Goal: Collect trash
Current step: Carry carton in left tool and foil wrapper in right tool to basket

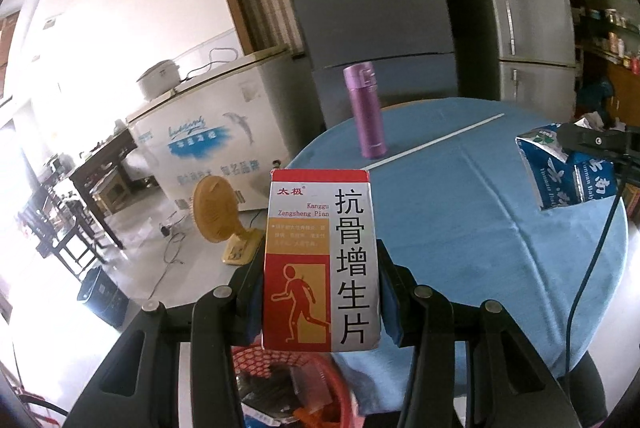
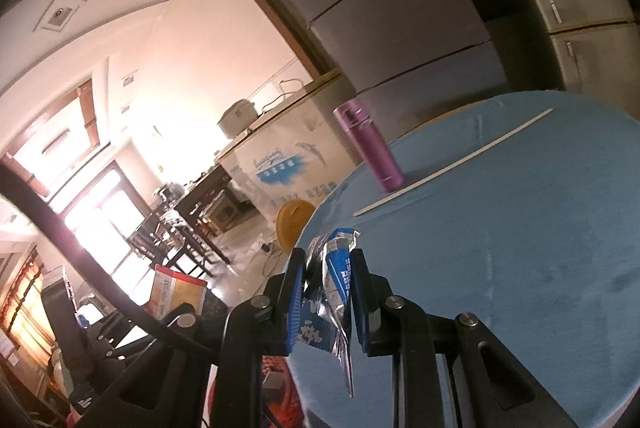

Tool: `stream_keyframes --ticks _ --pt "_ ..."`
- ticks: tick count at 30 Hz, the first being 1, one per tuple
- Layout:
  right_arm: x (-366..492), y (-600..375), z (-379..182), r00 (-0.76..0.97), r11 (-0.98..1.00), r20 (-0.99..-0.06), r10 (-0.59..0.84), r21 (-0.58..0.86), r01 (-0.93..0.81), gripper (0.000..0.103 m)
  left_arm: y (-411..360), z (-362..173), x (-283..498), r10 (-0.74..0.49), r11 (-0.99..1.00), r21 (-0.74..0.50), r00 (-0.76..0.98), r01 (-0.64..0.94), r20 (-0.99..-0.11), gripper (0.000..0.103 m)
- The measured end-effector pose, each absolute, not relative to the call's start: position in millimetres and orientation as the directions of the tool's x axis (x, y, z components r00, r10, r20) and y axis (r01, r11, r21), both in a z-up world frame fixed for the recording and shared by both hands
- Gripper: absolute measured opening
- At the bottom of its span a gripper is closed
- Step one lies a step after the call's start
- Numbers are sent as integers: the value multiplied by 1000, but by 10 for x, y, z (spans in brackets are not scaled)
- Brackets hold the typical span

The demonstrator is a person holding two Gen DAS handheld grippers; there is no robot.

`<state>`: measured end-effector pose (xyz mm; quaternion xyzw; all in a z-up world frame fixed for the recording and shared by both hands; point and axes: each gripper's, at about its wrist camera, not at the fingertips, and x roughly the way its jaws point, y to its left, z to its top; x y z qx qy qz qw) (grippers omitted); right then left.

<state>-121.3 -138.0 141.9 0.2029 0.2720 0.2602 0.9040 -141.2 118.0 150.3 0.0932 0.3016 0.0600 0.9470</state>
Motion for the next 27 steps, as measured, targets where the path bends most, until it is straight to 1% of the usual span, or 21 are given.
stream_keyframes --ticks 12,20,27 --pt "-1099 -795 1283 624 741 -420 659 508 -440 24 1623 1357 -1472 250 964 227 771 -140 -586 48" --pt "-1072 -397 1145 557 721 -462 690 501 -478 24 1867 1237 -1493 282 958 220 741 -184 -609 48" --pt "-1046 -127 1091 519 706 -480 708 496 -505 24 2029 1163 -1474 302 953 214 724 -214 -620 48"
